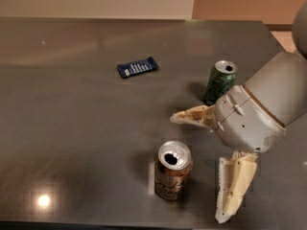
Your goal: Pick orange can
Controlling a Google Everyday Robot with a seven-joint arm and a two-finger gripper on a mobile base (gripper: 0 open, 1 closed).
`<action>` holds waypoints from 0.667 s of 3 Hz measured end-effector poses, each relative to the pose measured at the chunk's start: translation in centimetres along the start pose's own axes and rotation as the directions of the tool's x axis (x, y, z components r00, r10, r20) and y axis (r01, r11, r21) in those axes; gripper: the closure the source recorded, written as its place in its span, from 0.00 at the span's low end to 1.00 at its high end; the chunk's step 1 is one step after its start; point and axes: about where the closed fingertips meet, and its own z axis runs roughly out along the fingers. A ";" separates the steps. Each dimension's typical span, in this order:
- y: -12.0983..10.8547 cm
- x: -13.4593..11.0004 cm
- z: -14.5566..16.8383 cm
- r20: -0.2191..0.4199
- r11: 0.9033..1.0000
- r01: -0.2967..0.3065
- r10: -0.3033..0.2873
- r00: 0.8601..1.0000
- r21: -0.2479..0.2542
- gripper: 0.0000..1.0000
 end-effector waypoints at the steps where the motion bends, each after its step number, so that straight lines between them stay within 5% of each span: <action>1: -0.4 -0.7 0.7 0.008 0.999 0.015 -0.015 1.000 -0.028 0.00; 2: -0.6 -1.3 1.3 0.016 0.998 0.024 -0.023 1.000 -0.061 0.18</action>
Offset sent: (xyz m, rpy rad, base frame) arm -0.0008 0.0265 -0.0061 0.0034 0.0818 0.0950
